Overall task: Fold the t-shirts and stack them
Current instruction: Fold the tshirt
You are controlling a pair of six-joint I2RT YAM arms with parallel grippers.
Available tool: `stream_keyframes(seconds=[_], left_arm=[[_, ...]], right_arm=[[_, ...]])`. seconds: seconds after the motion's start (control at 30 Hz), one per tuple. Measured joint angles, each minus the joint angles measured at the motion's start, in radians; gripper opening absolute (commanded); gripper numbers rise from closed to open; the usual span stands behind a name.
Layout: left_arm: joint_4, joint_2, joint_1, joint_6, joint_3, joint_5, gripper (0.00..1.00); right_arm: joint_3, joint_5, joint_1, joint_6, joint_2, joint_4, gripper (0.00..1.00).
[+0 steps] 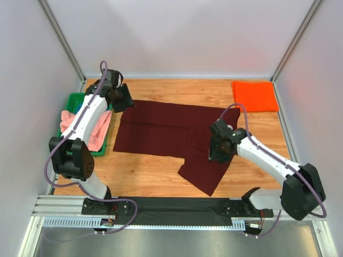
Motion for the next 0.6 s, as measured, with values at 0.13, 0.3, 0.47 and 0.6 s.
stream_keyframes(seconds=[0.13, 0.3, 0.47, 0.6], left_arm=[[-0.065, -0.023, -0.001, -0.011, -0.062, -0.048, 0.57], [-0.124, -0.038, 0.000, -0.002, -0.068, -0.058, 0.64], [-0.106, -0.129, 0.003, -0.011, -0.125, -0.017, 0.74], [-0.097, -0.222, 0.008, -0.035, -0.203, 0.024, 0.71]], right_arm=[[-0.147, -0.006, 0.238, 0.015, -0.080, 0.047, 0.50], [-0.303, -0.016, 0.491, 0.062, -0.169, 0.114, 0.51], [-0.344, 0.018, 0.591, 0.085, -0.192, 0.167, 0.51], [-0.346, 0.037, 0.603, 0.087, -0.177, 0.212, 0.50]])
